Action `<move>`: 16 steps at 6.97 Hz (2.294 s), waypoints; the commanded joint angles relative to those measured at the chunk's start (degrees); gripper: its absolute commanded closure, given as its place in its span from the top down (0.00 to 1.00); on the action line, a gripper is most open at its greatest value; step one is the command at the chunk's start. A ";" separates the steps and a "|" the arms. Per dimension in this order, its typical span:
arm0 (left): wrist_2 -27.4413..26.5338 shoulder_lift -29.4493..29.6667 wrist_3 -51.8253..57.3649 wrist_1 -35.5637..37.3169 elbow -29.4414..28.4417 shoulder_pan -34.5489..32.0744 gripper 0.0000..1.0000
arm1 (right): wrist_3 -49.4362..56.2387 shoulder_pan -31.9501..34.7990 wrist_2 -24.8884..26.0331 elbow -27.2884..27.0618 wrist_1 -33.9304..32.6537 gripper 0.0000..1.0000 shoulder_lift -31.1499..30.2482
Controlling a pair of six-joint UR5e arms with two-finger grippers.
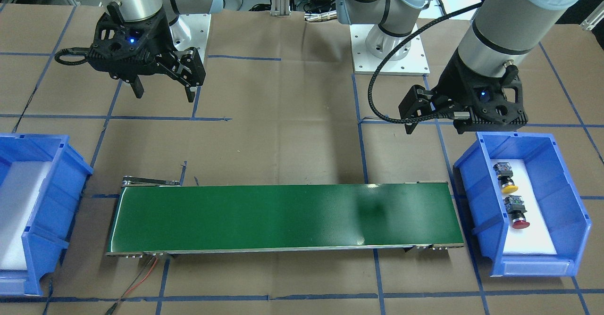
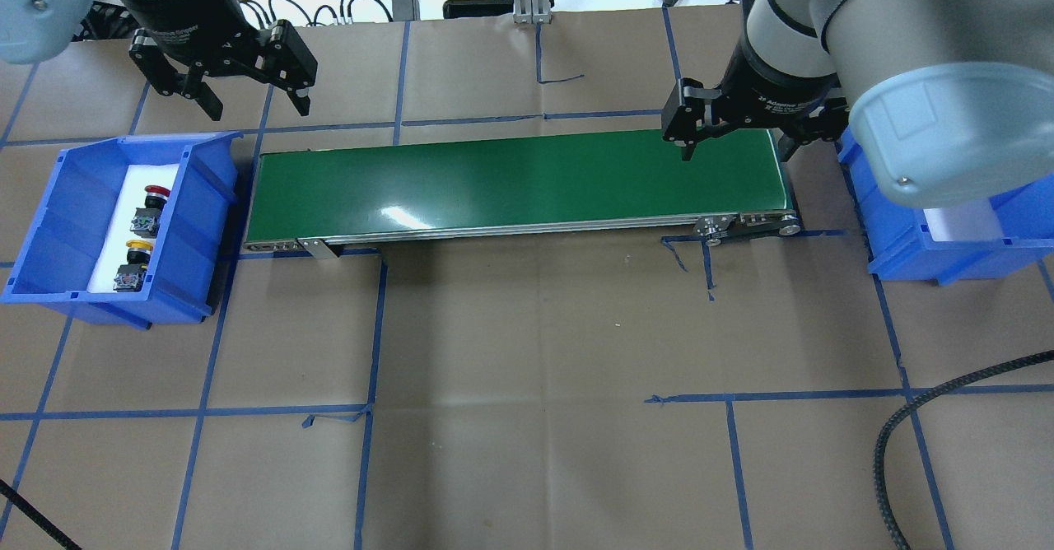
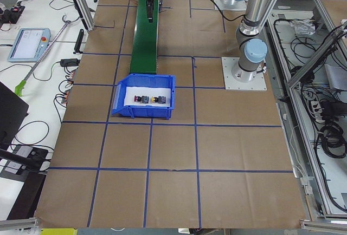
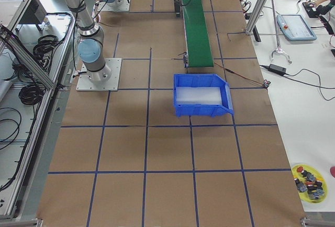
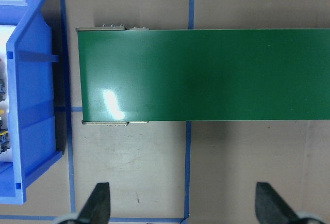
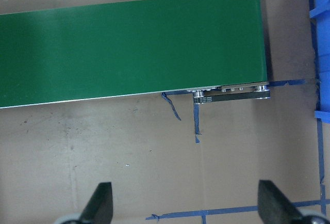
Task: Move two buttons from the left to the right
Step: 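Move the left gripper toward the blue bin holding the buttons, then lower the left gripper into the bin and grasp the yellow-capped button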
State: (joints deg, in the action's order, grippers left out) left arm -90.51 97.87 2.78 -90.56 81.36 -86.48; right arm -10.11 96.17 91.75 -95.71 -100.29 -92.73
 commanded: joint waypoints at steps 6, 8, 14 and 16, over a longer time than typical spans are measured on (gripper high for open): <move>0.34 0.40 29.79 0.73 3.26 29.66 0.99 | 0.35 -0.10 0.01 -0.10 0.01 1.00 0.53; 1.39 0.92 35.87 3.87 7.04 35.75 0.99 | 0.44 -0.10 0.01 -0.10 0.10 1.00 0.44; 1.74 1.09 37.99 19.67 19.51 35.85 0.99 | 0.09 0.16 0.36 -0.01 0.10 1.00 0.62; 1.83 1.88 38.00 31.35 27.76 35.77 0.99 | 0.44 0.16 0.62 -0.18 0.10 1.00 0.62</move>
State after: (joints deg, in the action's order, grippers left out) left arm -88.74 99.00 40.63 -65.83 104.68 -50.72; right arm -9.90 96.33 92.25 -95.84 -100.18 -92.12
